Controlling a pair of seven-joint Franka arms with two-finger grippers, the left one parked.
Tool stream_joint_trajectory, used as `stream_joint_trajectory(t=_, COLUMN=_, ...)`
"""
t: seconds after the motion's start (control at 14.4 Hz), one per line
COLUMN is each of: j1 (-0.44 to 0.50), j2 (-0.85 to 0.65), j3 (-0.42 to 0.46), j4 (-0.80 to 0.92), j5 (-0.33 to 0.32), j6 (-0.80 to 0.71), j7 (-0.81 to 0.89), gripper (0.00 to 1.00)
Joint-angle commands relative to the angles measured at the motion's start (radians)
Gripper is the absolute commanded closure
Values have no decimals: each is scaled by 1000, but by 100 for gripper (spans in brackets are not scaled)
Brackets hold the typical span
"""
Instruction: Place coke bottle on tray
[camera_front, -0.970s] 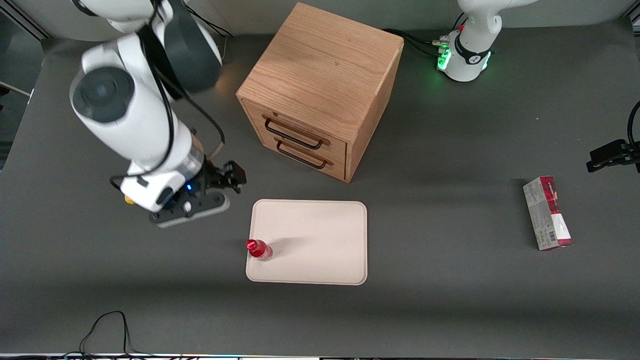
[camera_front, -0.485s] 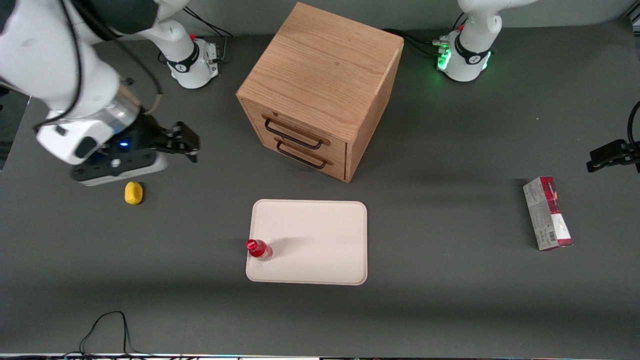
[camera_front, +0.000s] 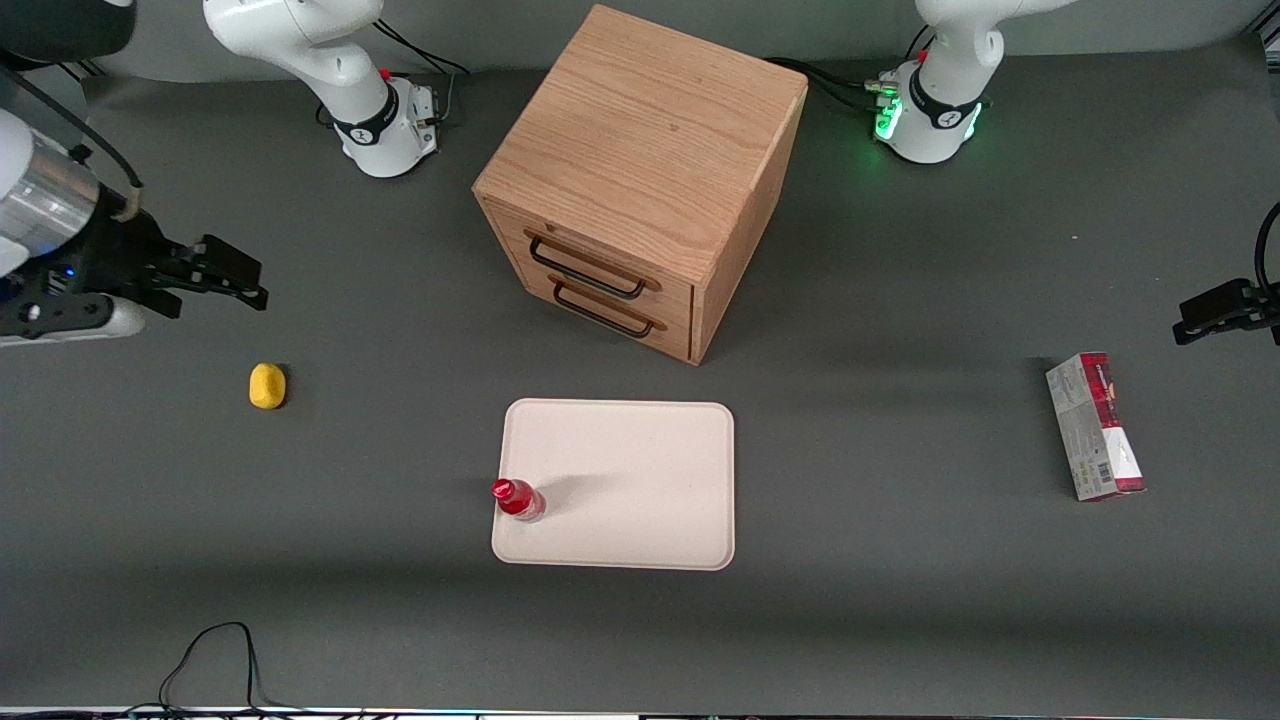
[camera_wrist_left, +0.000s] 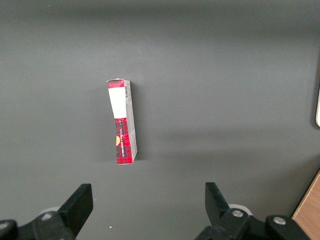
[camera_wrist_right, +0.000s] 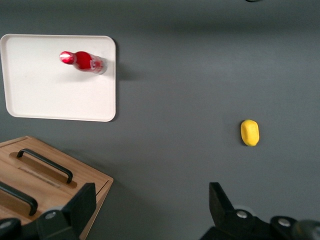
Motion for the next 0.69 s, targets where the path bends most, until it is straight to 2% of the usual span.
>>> stream_joint_trajectory(t=0.0, j1=-56, j2=-107, j3=27, j4=-175, j5=-11, j6=86, j7=-6, gripper=0)
stream_joint_trajectory(t=0.14, j1=-71, j2=-101, j3=16, j4=-175, j5=-11, j6=82, j7=-23, gripper=0)
stream_joint_trajectory(t=0.42, j1=-70, j2=-97, j3=-64, j4=-173, j5=-11, j6=82, j7=-124, gripper=0)
stream_joint_trajectory(t=0.62, j1=-67, j2=-98, j3=-79, j4=-175, j5=-13, j6=77, j7=-132, gripper=0)
